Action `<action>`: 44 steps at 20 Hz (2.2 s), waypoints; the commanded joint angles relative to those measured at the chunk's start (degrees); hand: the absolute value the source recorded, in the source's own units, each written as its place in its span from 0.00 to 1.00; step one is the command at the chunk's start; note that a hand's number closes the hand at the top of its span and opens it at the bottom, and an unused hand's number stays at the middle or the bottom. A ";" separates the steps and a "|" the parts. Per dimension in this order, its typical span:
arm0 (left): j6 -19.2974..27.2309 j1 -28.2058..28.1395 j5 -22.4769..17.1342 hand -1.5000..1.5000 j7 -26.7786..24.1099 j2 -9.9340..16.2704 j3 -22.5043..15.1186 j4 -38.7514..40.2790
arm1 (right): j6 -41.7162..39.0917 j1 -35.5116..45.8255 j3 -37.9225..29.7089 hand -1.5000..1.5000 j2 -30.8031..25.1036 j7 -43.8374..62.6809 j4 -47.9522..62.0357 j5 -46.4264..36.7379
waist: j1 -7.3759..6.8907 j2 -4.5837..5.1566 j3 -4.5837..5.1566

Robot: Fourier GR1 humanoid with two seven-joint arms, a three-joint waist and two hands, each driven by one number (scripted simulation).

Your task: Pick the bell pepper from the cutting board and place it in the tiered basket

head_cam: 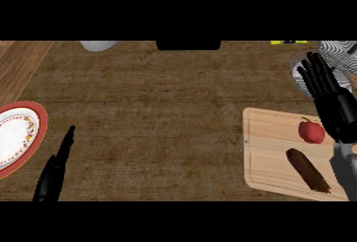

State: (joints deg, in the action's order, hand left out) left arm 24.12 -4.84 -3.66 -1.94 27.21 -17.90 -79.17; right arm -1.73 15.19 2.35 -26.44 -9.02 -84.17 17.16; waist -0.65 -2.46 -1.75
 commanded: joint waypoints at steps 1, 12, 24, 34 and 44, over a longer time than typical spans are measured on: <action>0.27 2.03 -0.47 0.50 2.45 0.45 1.92 -1.66 | 5.08 -1.77 -3.48 1.00 -1.38 -0.99 -3.35 -2.71 | 1.41 2.15 1.74; 0.01 -4.01 -8.13 0.50 0.55 -8.67 1.50 -2.95 | 50.70 -10.55 -30.19 0.00 3.26 -3.86 0.72 -15.22 | 4.78 1.59 1.74; -2.24 0.36 -6.91 0.50 2.06 -8.05 1.40 -2.78 | 46.29 -35.47 -10.45 0.00 4.90 24.85 -18.09 -37.03 | 0.59 3.00 2.38; -2.80 3.11 -6.15 0.50 2.59 -9.47 0.15 -1.91 | 33.30 -36.15 -6.62 0.00 -1.15 57.84 -22.44 -62.22 | -1.55 3.63 2.57; -1.33 3.25 -4.47 0.50 1.90 -12.64 -0.71 0.77 | 8.27 -11.31 1.19 0.00 4.08 84.33 -19.43 -85.47 | -1.25 2.80 1.90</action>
State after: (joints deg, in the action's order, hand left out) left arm 21.77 -1.59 -9.16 -0.59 16.05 -17.76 -79.56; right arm 16.53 -4.92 0.82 -24.25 63.55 -105.92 -61.75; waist -2.21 0.42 0.23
